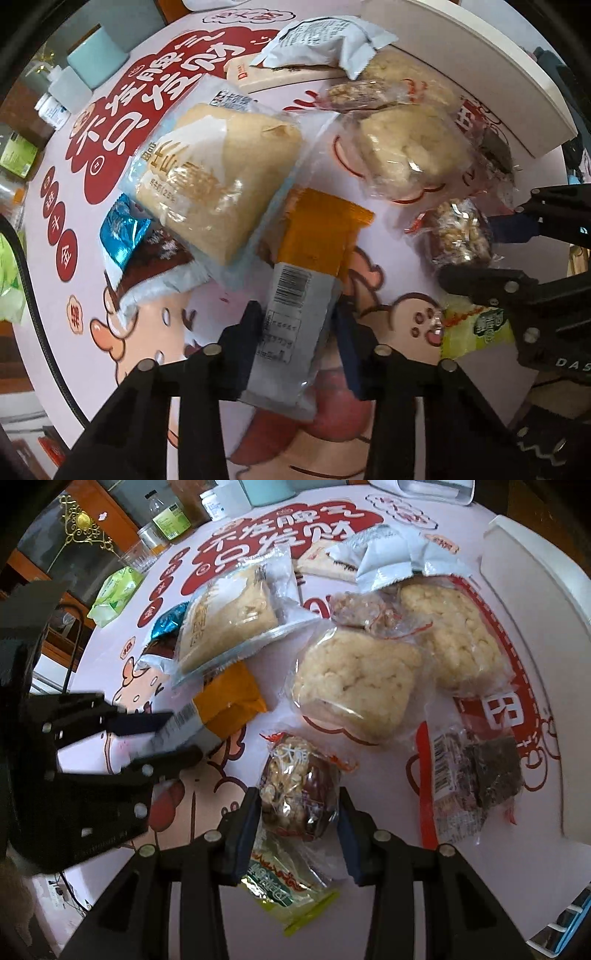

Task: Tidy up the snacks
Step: 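Grasp the white-and-orange bar with the left tool while the right tool grasps the nut bag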

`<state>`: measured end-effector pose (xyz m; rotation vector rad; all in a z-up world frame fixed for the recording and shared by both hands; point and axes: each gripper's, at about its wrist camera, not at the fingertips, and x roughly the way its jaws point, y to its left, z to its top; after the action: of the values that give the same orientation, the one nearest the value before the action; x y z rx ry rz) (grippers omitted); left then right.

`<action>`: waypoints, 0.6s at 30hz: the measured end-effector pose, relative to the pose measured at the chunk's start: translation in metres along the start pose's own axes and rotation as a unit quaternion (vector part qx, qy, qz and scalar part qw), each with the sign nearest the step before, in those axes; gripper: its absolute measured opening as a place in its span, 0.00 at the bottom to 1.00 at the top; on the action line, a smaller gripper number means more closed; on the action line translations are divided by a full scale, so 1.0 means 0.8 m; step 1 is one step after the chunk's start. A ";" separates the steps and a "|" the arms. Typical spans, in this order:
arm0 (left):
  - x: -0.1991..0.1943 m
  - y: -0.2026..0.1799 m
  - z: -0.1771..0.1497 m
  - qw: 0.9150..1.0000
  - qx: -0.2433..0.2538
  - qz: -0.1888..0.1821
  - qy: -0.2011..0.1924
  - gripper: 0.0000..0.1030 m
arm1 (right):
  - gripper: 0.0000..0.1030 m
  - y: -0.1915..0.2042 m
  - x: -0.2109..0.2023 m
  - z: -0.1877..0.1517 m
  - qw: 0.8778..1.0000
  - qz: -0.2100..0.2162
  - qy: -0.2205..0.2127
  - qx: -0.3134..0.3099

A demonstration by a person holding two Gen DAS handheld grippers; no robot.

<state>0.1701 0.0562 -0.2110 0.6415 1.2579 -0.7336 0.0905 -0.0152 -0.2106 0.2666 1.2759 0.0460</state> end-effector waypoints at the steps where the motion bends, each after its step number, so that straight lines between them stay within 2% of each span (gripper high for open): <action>1: -0.004 -0.004 -0.002 1.000 -0.008 -0.005 -0.001 0.33 | 0.39 0.000 -0.004 -0.001 1.000 -0.002 -0.005 -0.003; 8: -0.053 -0.037 -0.036 0.997 -0.072 -0.020 -0.027 0.31 | 0.39 0.000 -0.045 -0.004 0.998 -0.008 -0.051 -0.025; 10: -0.073 -0.031 -0.061 0.996 -0.078 -0.019 -0.037 0.31 | 0.39 -0.002 -0.056 -0.003 0.998 -0.009 -0.063 -0.030; 15: -0.118 -0.038 -0.054 0.993 -0.097 -0.010 -0.073 0.31 | 0.39 -0.012 -0.095 -0.004 0.994 -0.010 -0.098 -0.041; 18: -0.143 -0.037 -0.032 0.989 -0.110 -0.006 -0.101 0.31 | 0.39 -0.020 -0.120 -0.003 0.991 -0.013 -0.122 -0.048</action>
<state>0.1145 0.0734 -0.1052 0.3699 1.1353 -0.6425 0.0580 -0.0477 -0.1246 0.1663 1.0297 0.0513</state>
